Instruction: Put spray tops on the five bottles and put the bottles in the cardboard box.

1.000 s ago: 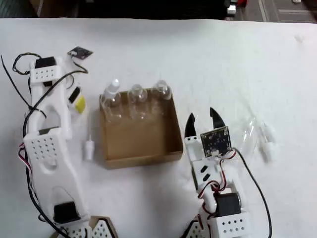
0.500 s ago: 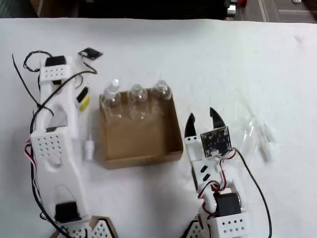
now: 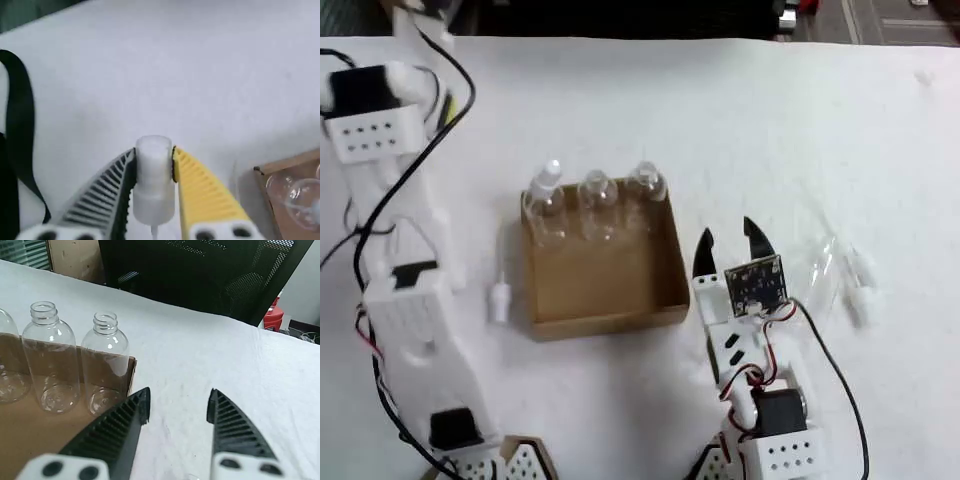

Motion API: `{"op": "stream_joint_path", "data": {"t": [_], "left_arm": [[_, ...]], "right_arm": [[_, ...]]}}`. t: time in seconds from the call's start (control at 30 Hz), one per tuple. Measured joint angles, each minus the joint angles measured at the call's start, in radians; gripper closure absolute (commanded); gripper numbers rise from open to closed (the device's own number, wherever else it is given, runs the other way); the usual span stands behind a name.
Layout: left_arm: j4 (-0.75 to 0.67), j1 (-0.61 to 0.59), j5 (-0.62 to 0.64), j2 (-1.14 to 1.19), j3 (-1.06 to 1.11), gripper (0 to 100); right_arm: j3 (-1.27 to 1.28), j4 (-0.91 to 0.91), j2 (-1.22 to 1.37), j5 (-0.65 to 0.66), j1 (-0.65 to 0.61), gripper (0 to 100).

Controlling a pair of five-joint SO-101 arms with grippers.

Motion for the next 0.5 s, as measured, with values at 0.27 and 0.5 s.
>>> {"op": "stream_joint_path", "data": {"t": [0.27,0.5], "left_arm": [[0.000,0.061,0.091,-0.488,0.190,98],[-0.009,0.311,0.095,-0.904,0.477,98]], "right_arm": [[0.000,0.000,0.000,0.000,0.000,83.2],[0.000,0.000,0.000,0.000,0.000,83.2]]}}
